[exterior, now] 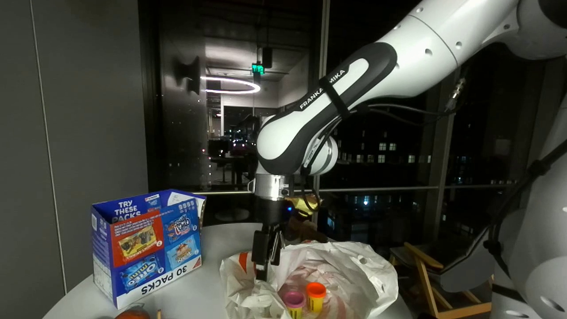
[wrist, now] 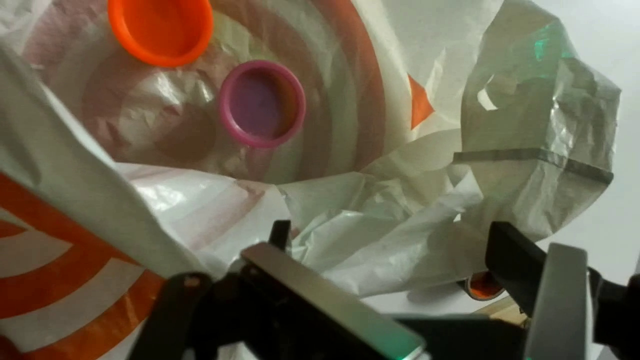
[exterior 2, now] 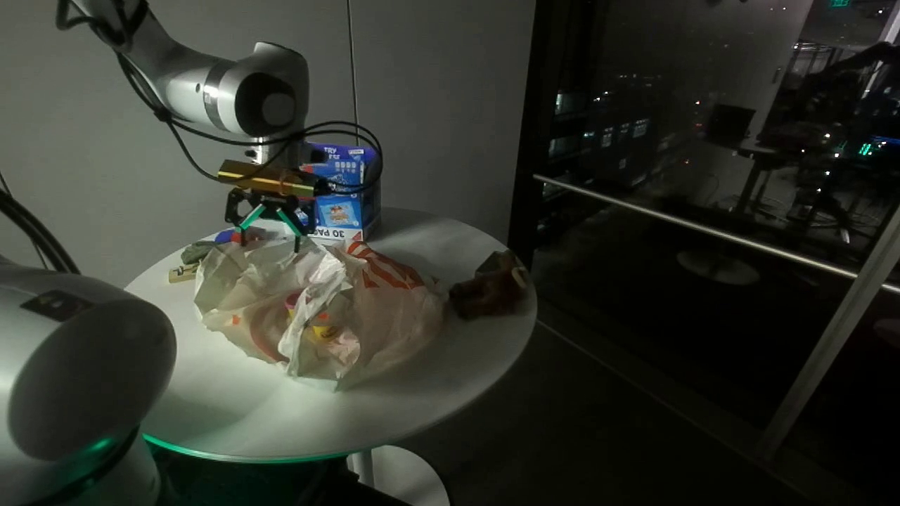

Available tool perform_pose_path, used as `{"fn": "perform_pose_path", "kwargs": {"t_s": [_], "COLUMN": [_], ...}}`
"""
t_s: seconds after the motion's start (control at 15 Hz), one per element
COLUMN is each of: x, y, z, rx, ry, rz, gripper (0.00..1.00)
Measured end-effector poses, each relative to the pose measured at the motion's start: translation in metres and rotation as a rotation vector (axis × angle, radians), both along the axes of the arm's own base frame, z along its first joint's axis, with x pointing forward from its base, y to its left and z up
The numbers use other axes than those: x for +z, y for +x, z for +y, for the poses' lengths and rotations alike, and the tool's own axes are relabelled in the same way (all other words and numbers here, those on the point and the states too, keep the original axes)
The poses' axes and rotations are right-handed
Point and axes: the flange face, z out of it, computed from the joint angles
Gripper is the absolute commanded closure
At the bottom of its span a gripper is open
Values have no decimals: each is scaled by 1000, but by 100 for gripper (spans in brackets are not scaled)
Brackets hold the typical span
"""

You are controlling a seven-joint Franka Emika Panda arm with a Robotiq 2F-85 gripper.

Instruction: Put the two yellow containers in the plastic, then lift the plastic

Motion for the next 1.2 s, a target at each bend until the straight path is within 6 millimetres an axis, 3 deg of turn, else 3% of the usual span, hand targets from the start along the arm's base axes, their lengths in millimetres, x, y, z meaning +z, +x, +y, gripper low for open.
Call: {"fn": "perform_pose_path", "kwargs": {"t_s": [0.33,0.73,0.93,1.2], "x": [25,56,52,20], "y": [-12,-43,-56,-59], "z": [2,15,16,14], "rx": [2,96,117,111], "ry": [-8,66,70,37], "rz": [-34,-57,2,84], "gripper": [0,0,0,0]}}
